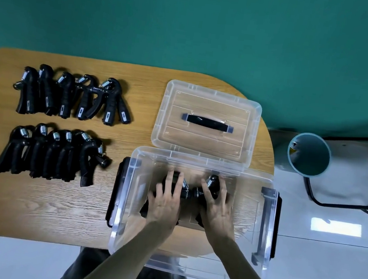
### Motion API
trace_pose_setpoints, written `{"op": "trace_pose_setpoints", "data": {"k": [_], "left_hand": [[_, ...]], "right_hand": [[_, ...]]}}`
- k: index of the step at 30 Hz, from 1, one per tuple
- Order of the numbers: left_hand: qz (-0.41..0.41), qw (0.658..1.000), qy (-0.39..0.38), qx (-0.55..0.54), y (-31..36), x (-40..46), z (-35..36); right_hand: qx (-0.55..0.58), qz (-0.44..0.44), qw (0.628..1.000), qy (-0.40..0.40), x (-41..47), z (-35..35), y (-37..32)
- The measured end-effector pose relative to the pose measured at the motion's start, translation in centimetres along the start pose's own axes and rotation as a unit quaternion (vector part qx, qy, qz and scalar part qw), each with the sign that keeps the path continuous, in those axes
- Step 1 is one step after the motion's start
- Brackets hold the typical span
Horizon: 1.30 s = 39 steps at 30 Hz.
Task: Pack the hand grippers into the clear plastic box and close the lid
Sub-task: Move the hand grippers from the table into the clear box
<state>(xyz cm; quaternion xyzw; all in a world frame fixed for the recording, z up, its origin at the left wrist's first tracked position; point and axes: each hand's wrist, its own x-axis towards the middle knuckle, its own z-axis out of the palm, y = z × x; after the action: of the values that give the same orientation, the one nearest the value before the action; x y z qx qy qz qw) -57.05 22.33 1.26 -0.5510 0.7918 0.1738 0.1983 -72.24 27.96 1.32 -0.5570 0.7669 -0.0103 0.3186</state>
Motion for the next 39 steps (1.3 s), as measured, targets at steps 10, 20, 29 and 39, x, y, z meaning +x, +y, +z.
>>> {"op": "trace_pose_setpoints", "data": {"k": [10,20,29,39], "left_hand": [[0.017,0.994,0.088,-0.064,-0.9,-1.4,-1.9],[0.153,0.973,0.168,-0.045,-5.2,-4.2,-11.6],[0.065,0.979,0.183,-0.068,-14.2,-6.0,-17.1],[-0.008,0.99,0.124,-0.06,-27.9,-8.7,-18.6]], "right_hand": [[-0.032,-0.031,0.994,0.101,-1.0,-2.6,-2.1],[-0.113,-0.097,0.975,0.162,-3.2,-10.4,-8.8],[-0.174,-0.139,0.96,0.169,-3.6,-12.1,-19.0],[-0.181,-0.156,0.962,0.129,-2.2,-9.4,-32.6]]}}
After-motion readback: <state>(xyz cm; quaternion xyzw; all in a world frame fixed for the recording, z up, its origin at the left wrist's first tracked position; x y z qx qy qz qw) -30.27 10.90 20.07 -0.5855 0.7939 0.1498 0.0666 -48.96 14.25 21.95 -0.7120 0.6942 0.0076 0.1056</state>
